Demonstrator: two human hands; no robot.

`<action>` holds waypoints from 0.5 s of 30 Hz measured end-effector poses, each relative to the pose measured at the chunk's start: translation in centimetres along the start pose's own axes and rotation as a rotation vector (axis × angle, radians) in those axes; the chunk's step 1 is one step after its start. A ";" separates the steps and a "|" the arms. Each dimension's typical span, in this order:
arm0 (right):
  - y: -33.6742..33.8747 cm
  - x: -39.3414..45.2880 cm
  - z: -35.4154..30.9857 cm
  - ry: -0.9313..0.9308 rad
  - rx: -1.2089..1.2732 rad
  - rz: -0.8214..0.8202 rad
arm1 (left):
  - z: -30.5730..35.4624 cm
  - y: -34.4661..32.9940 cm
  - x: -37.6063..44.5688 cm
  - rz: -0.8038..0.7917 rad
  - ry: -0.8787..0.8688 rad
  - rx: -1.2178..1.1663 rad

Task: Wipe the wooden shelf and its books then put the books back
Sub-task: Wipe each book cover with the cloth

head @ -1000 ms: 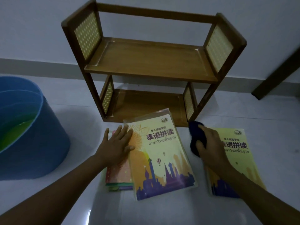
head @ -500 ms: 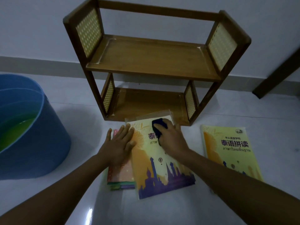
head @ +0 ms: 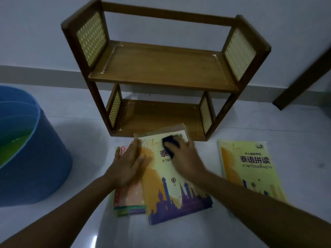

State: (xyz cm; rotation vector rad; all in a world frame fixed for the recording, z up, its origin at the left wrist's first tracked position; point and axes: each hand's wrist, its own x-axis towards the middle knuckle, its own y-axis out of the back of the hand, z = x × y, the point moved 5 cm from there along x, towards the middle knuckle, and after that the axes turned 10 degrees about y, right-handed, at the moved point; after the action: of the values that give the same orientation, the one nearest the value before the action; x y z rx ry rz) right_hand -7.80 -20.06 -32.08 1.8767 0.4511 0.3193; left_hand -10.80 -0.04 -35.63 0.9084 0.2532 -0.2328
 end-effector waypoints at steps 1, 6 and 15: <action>-1.2 -1.9 -2.4 0.105 0.014 -0.018 | -0.1 -0.1 0.1 0.000 0.001 -0.013; -2.9 -8.6 -7.1 0.563 -0.073 -0.117 | -0.1 -0.3 -0.1 0.000 0.013 0.034; 1.6 -7.5 10.1 -0.168 0.020 0.128 | 0.2 0.1 -0.6 -0.015 0.004 0.143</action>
State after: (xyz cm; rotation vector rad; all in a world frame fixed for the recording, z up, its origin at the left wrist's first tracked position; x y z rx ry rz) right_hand -9.90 -32.39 -34.01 1.9379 0.2221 0.2402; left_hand -11.33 -0.03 -35.23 1.0486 0.2501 -0.2655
